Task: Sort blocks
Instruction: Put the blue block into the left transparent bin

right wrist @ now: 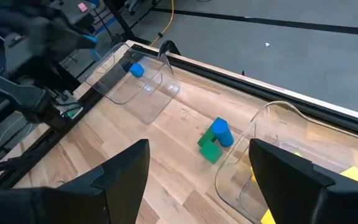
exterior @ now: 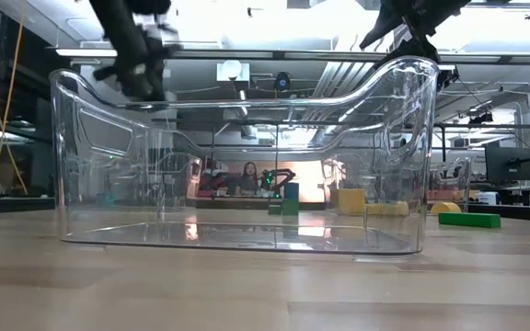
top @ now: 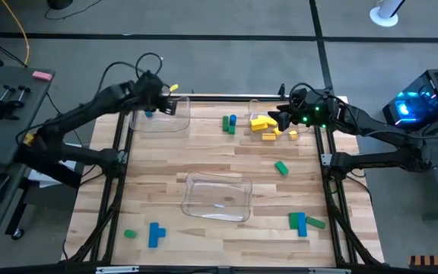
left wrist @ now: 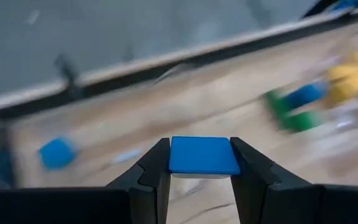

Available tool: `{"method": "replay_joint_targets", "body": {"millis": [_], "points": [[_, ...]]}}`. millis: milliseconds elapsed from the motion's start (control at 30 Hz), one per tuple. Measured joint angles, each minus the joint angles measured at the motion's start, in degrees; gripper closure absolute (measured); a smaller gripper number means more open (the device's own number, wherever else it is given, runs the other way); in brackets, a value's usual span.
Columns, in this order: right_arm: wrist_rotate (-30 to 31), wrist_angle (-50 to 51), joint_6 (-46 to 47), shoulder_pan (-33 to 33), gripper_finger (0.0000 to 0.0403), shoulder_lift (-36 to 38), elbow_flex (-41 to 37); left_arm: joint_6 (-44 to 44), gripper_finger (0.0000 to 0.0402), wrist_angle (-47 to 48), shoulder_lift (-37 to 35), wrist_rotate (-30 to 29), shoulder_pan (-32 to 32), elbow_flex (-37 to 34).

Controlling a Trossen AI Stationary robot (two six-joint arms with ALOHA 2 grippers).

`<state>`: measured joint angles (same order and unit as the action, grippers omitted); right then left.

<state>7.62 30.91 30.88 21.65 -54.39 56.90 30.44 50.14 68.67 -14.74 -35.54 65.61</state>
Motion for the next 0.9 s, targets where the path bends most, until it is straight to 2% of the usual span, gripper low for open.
{"method": "replay_joint_targets", "body": {"millis": [133, 267, 467, 533, 600, 667, 733, 833, 900], "points": [[-0.07, 1.55, -0.41, 0.0, 0.013, 0.0, 0.0, -1.98, 0.0288, 6.6, 5.98, 2.16, -4.48, -0.53], [-0.11, 4.43, 0.14, 0.0, 0.013, 0.0, 0.0, -5.31, 0.0227, 5.96, 9.34, 3.51, -5.1, -0.27], [-0.11, 7.07, 1.17, 0.0, 0.013, 0.0, 0.0, -8.07, 0.0152, 2.48, 9.41, 8.83, -5.1, 3.44], [-0.11, 7.06, 1.23, 0.0, 0.013, 0.0, 0.0, -7.75, 0.0141, 2.68, 8.72, 12.49, -4.82, 4.94], [-0.23, 7.06, 1.23, -0.17, 0.013, 0.0, 0.0, -6.67, 0.0136, 2.22, 7.35, 18.59, -3.49, 5.55], [-0.49, 7.06, 1.21, -0.69, 0.013, 0.0, 0.0, -6.22, 0.0135, 1.77, 5.24, 24.26, 0.34, 5.53], [-0.63, 7.06, 1.23, -1.61, 0.013, 0.0, 0.0, -5.92, 0.0135, 0.93, 2.72, 26.37, 6.9, 5.13], [-0.63, 7.04, 1.23, -3.25, 0.013, 0.0, 0.0, -3.49, 0.0134, -2.76, -1.35, 25.2, 19.57, 3.33], [-0.62, 7.04, 1.23, -4.26, 0.013, 0.0, 0.0, -0.98, 0.0134, -5.47, -2.95, 21.07, 29.29, 1.82]]}}
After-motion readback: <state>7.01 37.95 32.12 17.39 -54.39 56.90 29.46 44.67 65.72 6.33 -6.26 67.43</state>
